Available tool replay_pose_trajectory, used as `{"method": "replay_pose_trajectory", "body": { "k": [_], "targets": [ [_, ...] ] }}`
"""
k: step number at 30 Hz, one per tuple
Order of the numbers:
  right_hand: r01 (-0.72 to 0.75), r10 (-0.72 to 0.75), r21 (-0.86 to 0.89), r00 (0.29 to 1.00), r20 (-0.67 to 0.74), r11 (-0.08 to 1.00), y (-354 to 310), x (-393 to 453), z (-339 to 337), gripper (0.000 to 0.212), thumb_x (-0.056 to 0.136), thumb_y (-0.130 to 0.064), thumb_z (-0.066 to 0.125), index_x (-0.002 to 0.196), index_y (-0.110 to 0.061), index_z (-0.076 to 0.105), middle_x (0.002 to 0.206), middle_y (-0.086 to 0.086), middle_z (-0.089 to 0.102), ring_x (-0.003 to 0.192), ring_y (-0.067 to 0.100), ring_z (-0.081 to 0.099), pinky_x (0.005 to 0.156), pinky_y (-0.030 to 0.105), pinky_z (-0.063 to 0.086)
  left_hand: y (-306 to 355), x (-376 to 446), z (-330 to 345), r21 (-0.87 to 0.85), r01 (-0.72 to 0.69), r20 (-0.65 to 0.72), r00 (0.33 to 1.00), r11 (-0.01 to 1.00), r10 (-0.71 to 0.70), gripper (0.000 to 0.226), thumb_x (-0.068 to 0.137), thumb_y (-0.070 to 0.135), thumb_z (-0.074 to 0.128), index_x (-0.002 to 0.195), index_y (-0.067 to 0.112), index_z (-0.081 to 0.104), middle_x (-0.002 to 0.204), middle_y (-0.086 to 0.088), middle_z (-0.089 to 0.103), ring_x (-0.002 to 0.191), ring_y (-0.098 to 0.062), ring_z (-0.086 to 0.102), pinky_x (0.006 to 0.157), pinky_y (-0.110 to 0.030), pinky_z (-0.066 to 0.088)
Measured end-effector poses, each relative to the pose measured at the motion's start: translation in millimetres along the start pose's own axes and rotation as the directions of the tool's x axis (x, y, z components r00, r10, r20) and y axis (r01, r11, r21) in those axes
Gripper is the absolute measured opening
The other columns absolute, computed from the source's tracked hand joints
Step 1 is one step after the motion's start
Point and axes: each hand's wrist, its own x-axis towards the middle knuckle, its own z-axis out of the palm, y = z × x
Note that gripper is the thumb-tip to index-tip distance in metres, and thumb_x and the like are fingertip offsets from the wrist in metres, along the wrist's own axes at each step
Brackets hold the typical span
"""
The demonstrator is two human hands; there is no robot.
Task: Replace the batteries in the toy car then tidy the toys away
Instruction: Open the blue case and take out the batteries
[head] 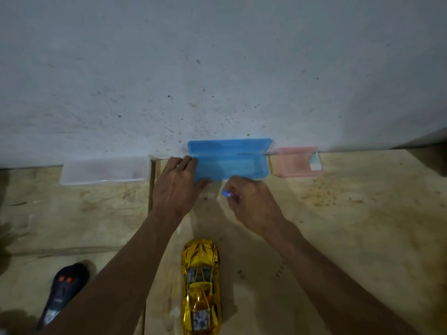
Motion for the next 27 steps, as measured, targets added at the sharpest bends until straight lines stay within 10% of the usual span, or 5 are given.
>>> {"method": "replay_pose_trajectory", "body": {
  "k": [6,12,18,27],
  "targets": [
    [0.042,-0.036,-0.102,0.998,0.058,0.994,13.1,-14.4,16.3,0.015,0.078,0.002,0.068,0.087,-0.01,0.064,0.077,0.008,0.065,0.079,0.028,0.059,0.06,0.038,0.049,2.7,-3.8,0.8,-0.032,0.031,-0.035,0.999,0.999,-0.033,0.057,0.083,0.04,0.078,0.121,0.001,0.061,0.108,-0.017,0.071,0.103,-0.035,0.063,0.077,-0.042,0.058],
    [0.093,-0.167,-0.211,0.916,-0.365,0.973,11.5,13.9,-21.0,0.044,0.079,-0.015,0.076,0.121,-0.01,0.063,0.124,0.012,0.06,0.115,0.03,0.054,0.093,0.04,0.047,8.4,-5.4,2.5,-0.179,0.167,-0.057,0.982,0.97,-0.179,0.079,0.079,0.043,0.082,0.138,0.009,0.042,0.13,-0.02,0.058,0.118,-0.038,0.058,0.085,-0.047,0.056],
    [0.026,-0.133,-0.403,0.962,-0.239,0.915,25.4,39.5,-41.1,0.062,0.073,-0.023,0.08,0.13,-0.019,0.056,0.121,0.002,0.058,0.115,0.027,0.049,0.086,0.041,0.045,8.8,-1.0,-2.1,0.005,0.05,-0.153,0.987,0.999,-0.049,0.094,0.069,0.037,0.09,0.144,0.019,0.036,0.139,-0.02,0.047,0.124,-0.039,0.048,0.091,-0.052,0.051],
    [0.158,-0.197,-0.254,0.971,-0.138,0.954,55.8,19.5,-13.2,0.024,0.077,-0.011,0.074,0.101,-0.01,0.075,0.104,0.006,0.069,0.095,0.033,0.06,0.077,0.045,0.056,1.2,-10.9,3.9,0.086,-0.095,-0.117,0.988,0.992,0.104,0.046,0.072,0.025,0.089,0.111,0.008,0.073,0.115,-0.015,0.068,0.107,-0.038,0.062,0.087,-0.049,0.051]
  ]
}}
